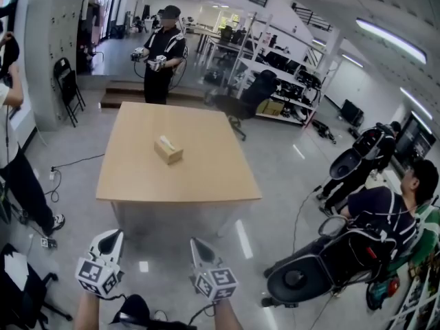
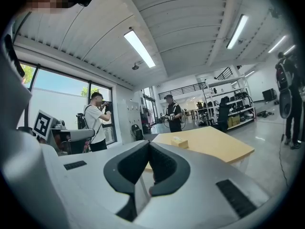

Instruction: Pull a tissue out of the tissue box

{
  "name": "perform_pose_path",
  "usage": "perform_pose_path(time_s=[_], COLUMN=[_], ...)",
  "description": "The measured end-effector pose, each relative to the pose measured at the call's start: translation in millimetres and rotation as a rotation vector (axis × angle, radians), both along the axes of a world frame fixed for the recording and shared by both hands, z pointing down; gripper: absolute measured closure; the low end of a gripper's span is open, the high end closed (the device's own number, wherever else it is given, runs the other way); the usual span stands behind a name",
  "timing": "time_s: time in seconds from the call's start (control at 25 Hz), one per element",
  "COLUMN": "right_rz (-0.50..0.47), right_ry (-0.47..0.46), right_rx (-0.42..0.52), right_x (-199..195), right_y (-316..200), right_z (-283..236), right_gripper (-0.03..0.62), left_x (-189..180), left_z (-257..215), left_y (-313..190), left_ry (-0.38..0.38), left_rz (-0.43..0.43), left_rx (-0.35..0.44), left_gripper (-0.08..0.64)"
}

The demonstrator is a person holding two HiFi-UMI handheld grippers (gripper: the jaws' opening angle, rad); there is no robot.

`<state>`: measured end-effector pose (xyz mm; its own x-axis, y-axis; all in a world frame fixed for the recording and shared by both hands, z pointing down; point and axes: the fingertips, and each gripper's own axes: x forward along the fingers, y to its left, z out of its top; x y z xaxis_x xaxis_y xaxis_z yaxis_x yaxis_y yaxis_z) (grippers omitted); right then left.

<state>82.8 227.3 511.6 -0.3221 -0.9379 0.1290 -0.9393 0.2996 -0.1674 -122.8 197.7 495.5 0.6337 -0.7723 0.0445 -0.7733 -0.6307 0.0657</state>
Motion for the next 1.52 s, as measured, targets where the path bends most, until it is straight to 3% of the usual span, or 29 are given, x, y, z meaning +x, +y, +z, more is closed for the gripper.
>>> perform_pose_path(time_s=[0.44,1.52], right_rz=[-0.002,0.003], right_ry=[-0.009,0.002], right_rx=[-0.004,-0.037], right_x=[9.2,10.8], right_y=[-37.4,-211.9], right_z=[4.3,0.2], right_gripper=[0.581,0.581], left_x=[11.2,19.3], left_z=[4.6,2.3], left_y=[-35.1,-217.5], left_ry=[-0.016,-0.002], left_rz=[0.008,0.015], left_rx=[-0.004,-0.045], left_gripper=[0.552,0.552])
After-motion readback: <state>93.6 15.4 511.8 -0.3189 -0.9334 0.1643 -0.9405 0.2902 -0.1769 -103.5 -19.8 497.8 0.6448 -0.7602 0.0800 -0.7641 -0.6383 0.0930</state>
